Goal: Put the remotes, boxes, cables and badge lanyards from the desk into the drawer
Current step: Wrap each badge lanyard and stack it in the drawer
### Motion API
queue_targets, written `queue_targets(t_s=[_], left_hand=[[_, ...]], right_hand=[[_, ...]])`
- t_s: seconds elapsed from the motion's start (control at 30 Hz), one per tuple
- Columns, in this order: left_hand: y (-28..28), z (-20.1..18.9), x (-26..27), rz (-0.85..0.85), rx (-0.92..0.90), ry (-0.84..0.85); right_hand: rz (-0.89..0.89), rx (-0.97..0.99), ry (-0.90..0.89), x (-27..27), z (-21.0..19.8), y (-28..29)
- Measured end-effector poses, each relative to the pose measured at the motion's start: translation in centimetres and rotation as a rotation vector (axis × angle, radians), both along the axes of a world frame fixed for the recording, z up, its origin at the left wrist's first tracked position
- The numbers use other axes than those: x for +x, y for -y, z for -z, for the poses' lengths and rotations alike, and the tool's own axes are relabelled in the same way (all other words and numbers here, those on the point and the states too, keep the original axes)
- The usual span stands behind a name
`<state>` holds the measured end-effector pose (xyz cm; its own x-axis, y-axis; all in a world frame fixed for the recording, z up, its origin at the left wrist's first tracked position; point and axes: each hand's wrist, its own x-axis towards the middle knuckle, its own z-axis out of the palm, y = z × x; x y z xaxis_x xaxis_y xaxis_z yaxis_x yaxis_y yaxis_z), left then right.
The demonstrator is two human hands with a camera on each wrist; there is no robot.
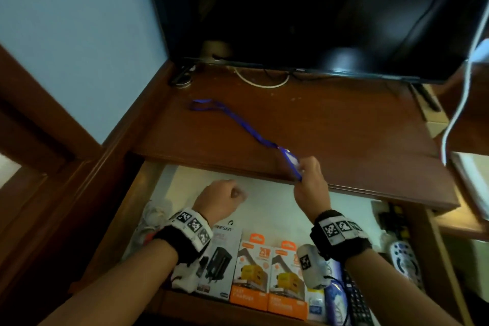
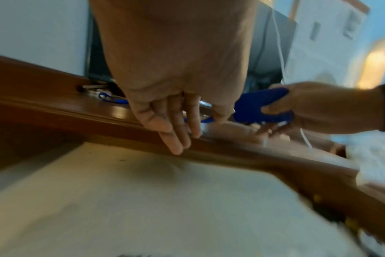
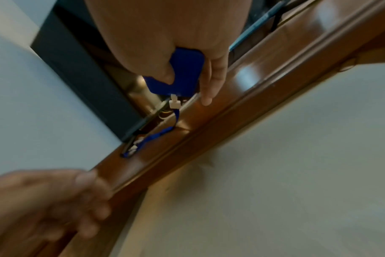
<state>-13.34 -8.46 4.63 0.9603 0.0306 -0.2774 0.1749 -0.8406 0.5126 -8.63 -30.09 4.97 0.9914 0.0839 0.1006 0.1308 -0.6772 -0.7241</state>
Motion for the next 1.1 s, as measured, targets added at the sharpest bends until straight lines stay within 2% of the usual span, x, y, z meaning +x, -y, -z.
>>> queue_targets(t_s=[0.13,0.17,0.23,0.33,0.4,0.5,0.57,0.67,0.73,0.8,0.9,1.0,1.1], left_hand=[[4.6,-4.2,4.2,-0.282,-0.743,-0.157],[5.6,-5.3,5.0,-0.343,-0.867,-0.185],[7.1,-6.3,6.1,-0.435,-1.001,-0.163],[7.6,-6.2,6.2,-0.434,-0.971,-0.032],[7.2,-6.0,6.0,-0.418,-0.955,-0.021],[6.8,-6.7,5.8,-0.316,-0.961,-0.069],[6.7,-7.4,5.6,-0.167,-0.952,-0.115],[6.8,-8.3,4.9,0.044,-0.969,-0.222],[6.7,-8.7,4.6,0.104,-1.034,-0.268],[6.6,-9.1,4.4,0.074,-1.128,-0.276],[6.5,-9.4,4.3,-0.086,-1.224,-0.233],[6.2,-9.1,4.5,-0.27,-1.21,-0.141],[5.9,-8.9,4.3,-0.312,-1.197,-0.095]], right_hand=[[-0.103,0.051,0.163,-0.2,-2.0,-0.6],[-0.139,0.052,0.184,-0.2,-2.3,-0.7],[-0.213,0.077,0.182,-0.7,-2.9,-0.9],[-0.359,0.175,0.133,-1.3,-3.4,-0.4],[-0.386,0.337,0.026,-1.2,-3.8,0.2],[-0.222,0.6,-0.135,-0.4,-5.0,0.8],[-0.115,0.658,-0.155,0.3,-5.9,1.0],[-0.06,0.779,-0.226,0.9,-6.8,0.9],[-0.029,0.909,-0.306,0.6,-6.7,0.5],[-0.007,1.046,-0.39,-0.1,-6.2,0.0],[0.0,1.216,-0.506,-1.2,-5.3,-0.8],[-0.026,1.181,-0.532,-2.1,-4.5,-1.6],[-0.058,1.127,-0.533,-2.6,-4.2,-2.4]])
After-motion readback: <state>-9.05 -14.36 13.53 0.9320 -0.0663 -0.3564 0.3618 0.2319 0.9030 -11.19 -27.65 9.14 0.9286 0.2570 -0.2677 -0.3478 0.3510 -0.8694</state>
